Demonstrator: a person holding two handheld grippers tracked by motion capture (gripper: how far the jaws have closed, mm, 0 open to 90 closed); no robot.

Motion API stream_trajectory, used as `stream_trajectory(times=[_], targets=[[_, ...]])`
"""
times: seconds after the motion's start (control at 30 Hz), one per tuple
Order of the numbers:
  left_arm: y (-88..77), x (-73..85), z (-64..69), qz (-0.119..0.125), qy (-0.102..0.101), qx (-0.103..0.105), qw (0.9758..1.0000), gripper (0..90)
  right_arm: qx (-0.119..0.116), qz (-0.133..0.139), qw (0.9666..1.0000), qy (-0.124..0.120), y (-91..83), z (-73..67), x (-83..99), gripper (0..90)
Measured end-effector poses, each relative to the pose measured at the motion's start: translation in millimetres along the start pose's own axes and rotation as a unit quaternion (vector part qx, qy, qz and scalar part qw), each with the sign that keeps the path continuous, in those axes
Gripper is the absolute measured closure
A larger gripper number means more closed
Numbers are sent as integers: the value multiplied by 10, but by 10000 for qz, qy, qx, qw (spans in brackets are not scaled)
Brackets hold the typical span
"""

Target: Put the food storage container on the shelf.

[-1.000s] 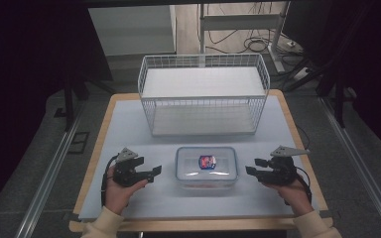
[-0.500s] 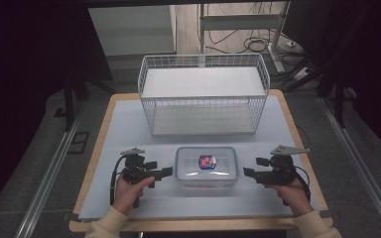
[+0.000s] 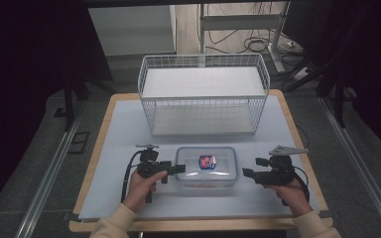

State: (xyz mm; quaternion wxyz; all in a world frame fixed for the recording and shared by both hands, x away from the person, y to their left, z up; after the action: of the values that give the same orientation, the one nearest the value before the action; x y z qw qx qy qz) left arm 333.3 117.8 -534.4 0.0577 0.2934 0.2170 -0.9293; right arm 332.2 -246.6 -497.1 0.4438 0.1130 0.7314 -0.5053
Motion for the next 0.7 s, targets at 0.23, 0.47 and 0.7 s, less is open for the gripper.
stream_trajectory(times=[0.23, 0.47, 0.7], targets=[[92, 35, -19, -109, -274, 312, 9991, 173, 38, -10, 10000, 7, 0, 5, 1, 245], [67, 28, 5, 12, -239, 348, 9991, 279, -99, 8, 9998, 185, -7, 4, -22, 251], [63, 31, 5, 5, -224, 332, 9992, 282, -476, -212, 9972, 542, 110, -58, -117, 223]])
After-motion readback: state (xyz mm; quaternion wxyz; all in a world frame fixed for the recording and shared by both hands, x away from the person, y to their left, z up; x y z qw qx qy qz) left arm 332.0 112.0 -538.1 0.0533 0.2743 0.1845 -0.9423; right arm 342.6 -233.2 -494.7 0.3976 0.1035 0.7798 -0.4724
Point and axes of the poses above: each handheld gripper's, and its own axes: y roughly forward along the jaws, x roughly out of its underside, z roughly to its right, the point moved 3 cm from there along y, roughly forward along the jaws, and after that the axes turned 13 degrees about x, right-handed, at the moved point
